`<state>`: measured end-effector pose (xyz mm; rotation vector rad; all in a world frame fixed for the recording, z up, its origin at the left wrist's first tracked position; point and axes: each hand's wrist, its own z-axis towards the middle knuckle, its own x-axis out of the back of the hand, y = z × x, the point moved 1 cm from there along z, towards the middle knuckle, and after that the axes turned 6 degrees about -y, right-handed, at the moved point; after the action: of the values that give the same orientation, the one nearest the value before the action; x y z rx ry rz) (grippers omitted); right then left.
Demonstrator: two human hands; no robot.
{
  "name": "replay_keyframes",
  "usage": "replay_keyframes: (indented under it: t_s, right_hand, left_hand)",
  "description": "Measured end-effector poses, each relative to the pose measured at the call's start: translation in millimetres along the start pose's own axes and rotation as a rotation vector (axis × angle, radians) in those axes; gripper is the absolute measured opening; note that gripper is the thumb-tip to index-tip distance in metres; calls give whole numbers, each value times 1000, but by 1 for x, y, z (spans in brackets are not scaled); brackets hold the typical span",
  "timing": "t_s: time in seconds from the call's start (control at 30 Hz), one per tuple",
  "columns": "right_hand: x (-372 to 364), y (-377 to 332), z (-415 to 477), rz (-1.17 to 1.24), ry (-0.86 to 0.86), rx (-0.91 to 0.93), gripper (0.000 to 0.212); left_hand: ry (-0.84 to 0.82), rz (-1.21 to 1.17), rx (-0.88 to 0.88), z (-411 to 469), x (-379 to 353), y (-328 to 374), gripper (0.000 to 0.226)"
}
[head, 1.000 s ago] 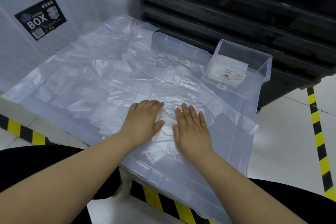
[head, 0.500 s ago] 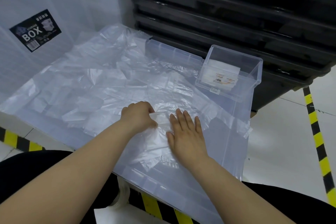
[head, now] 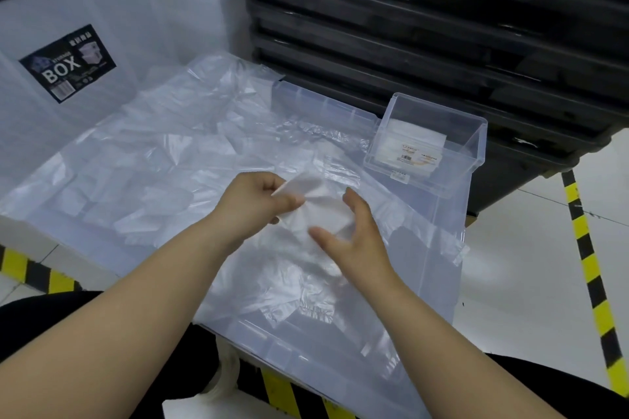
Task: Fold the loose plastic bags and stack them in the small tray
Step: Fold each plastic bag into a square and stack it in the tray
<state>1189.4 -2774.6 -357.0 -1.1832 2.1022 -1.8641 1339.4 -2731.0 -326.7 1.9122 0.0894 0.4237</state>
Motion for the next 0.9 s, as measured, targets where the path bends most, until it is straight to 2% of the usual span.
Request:
replay_keyframes:
  t_s: [0.03,0.1,0.17,0.2,0.37,0.6,0.77,0.9]
  right_hand:
    - [2,-4,1,149,4,-43,68]
    - [6,-10,2,438,-17,-100,41]
    - [12,-14,3,585,-31,-130,16]
    - [14,-16,4,612,-32,-125,10]
    - [31,-20,6,561,-5,-163,18]
    - [82,-29,17,508,139,-179,19]
    - [131,-39,45,361,297,-160,14]
    - [161,-38,67,256,398,-183,21]
  left_hand:
    - [19,-92,-1,0,-2,1,15]
    - [37,-219,7,-1,-6,3,14]
    - [42,-273,14,-1,-10,4,15]
    - [47,-290,18,-1,-12,4,15]
    - [90,-363,17,0,-17,10,22]
    - [156,-107,-113,21,-25,23,15]
    - [-48,224,-230,53,-58,42,39]
    - [-174,314,-229,76,-80,53,47]
